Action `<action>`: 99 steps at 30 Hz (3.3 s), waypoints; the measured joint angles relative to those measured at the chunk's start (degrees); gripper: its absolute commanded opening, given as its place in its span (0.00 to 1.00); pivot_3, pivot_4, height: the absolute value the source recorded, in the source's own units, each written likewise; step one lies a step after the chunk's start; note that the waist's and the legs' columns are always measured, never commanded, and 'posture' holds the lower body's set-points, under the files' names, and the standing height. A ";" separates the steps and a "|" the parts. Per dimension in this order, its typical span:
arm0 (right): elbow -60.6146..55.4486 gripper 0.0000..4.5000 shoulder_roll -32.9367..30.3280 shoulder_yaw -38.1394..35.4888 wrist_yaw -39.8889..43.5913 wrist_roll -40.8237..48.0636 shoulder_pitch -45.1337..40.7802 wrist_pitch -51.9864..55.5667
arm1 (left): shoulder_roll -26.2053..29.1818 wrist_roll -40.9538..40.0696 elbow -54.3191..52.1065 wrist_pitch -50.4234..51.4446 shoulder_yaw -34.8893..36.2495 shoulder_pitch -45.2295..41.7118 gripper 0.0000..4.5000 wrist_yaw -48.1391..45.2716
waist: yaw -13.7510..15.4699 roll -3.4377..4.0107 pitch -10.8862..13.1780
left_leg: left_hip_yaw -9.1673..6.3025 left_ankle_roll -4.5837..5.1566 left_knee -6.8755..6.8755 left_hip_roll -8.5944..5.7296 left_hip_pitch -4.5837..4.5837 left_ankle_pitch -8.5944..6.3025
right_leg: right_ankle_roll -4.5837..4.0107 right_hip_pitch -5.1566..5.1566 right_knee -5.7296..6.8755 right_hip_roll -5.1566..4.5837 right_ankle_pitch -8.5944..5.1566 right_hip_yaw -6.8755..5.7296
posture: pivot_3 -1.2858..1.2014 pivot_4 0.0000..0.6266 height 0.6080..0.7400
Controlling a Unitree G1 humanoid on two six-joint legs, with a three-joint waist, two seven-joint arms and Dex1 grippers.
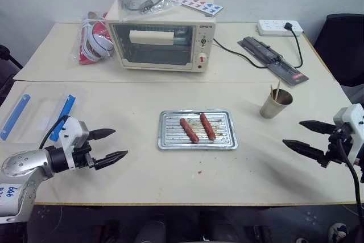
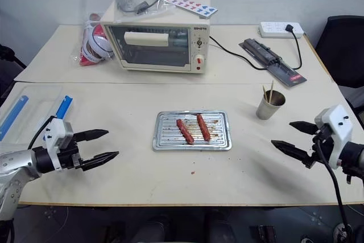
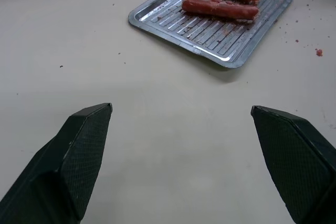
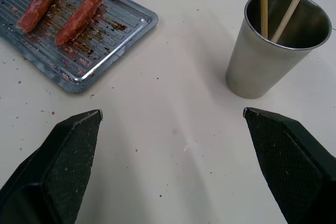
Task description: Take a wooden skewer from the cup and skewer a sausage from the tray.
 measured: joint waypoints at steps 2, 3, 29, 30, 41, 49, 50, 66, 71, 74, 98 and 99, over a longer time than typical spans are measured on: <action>0.00 1.00 0.00 0.00 -0.26 0.00 -0.13 0.00 | -0.02 0.23 0.30 -0.74 -0.10 0.06 1.00 -0.34 | 0.00 0.00 0.00 | 0.00 0.00 0.00 0.00 0.00 0.00 | 0.00 0.00 0.00 0.00 0.00 0.00 | 0.52 0.24 1.00; 0.00 1.00 0.00 0.00 -0.52 -0.06 -0.17 0.00 | -0.16 0.23 0.51 -0.80 -0.13 0.13 1.00 -0.35 | 0.00 0.00 0.00 | 0.00 0.00 0.00 0.00 0.00 0.00 | 0.00 0.00 0.00 0.00 0.00 0.00 | 0.52 0.24 1.00; -15.52 1.00 10.87 3.95 -32.89 5.95 -16.48 16.00 | -7.07 -16.89 -5.06 17.88 -5.45 -22.50 1.00 5.54 | -0.07 -0.01 0.00 | -0.04 -0.05 0.07 -0.02 -0.09 0.03 | 0.00 -0.08 0.08 0.02 0.00 -0.04 | 0.52 0.24 1.00; -14.87 1.00 10.95 6.01 -34.09 4.99 -17.46 16.40 | -7.81 -16.94 -5.09 18.29 -6.92 -25.08 1.00 6.00 | -0.04 -0.01 -0.01 | -0.03 -0.05 0.11 -0.03 -0.12 0.03 | 0.00 -0.10 0.09 0.01 0.00 -0.03 | 0.52 0.24 1.00; -1.71 1.00 14.50 17.09 -37.35 -4.05 -26.98 10.21 | -12.30 -10.81 -3.26 15.42 -19.90 -33.26 1.00 3.75 | -1.33 -0.01 -0.01 | 0.00 -0.07 0.08 -0.03 -0.13 0.05 | 0.00 -0.16 0.15 0.05 0.00 -0.01 | 0.52 0.24 1.00; 2.56 0.90 17.73 18.59 -37.15 -6.49 -30.00 6.95 | -14.25 -8.77 -2.67 14.63 -20.18 -35.36 1.00 4.47 | -1.49 -0.01 -0.01 | -0.02 -0.08 0.09 -0.02 -0.13 0.06 | 0.00 -0.17 0.19 0.05 0.00 -0.02 | 0.52 0.24 1.00; 2.56 0.83 18.22 19.03 -37.10 -6.76 -30.01 6.64 | -14.36 -8.72 -2.68 14.63 -20.18 -35.36 1.00 4.63 | -1.48 -0.01 -0.01 | -0.02 -0.08 0.09 -0.02 -0.13 0.06 | 0.00 -0.17 0.19 0.05 0.00 -0.02 | 0.52 0.24 1.00; 10.61 0.61 20.95 21.27 -36.86 -10.87 -33.05 3.50 | -15.35 -8.58 -2.74 14.65 -20.43 -35.48 1.00 5.81 | -1.50 -0.01 -0.01 | -0.01 -0.08 0.10 -0.03 -0.13 0.06 | 0.00 -0.17 0.19 0.04 0.00 -0.02 | 0.52 0.24 1.00; 12.77 0.57 21.78 21.34 -36.88 -11.58 -33.65 2.20 | -15.77 -8.50 -2.76 14.65 -20.82 -36.08 1.00 5.88 | -1.52 -0.01 -0.01 | -0.01 -0.08 0.10 -0.03 -0.13 0.06 | 0.00 -0.18 0.19 0.04 0.00 -0.02 | 0.52 0.24 1.00; 13.69 0.43 22.31 21.25 -37.16 -11.96 -33.89 1.17 | -15.78 -8.41 -2.76 14.65 -20.83 -36.35 1.00 5.87 | -1.52 -0.01 -0.01 | -0.01 -0.08 0.10 -0.03 -0.13 0.06 | 0.00 -0.18 0.19 0.04 0.00 -0.02 | 0.52 0.24 1.00; 10.97 0.00 23.03 19.09 -39.11 -12.22 -33.92 2.17 | -16.52 -7.23 -2.72 14.62 -21.24 -37.14 1.00 5.70 | -1.51 0.00 0.00 | -0.01 -0.08 0.11 -0.03 -0.14 0.06 | 0.00 -0.18 0.20 0.04 0.00 -0.02 | 0.52 0.24 1.00; 10.05 0.00 22.88 18.46 -39.27 -11.89 -33.94 2.90 | -16.64 -7.15 -2.72 14.62 -21.25 -37.09 1.00 5.70 | -1.51 -0.01 0.00 | -0.01 -0.08 0.11 -0.03 -0.14 0.06 | 0.00 -0.18 0.20 0.04 0.00 -0.02 | 0.52 0.24 1.00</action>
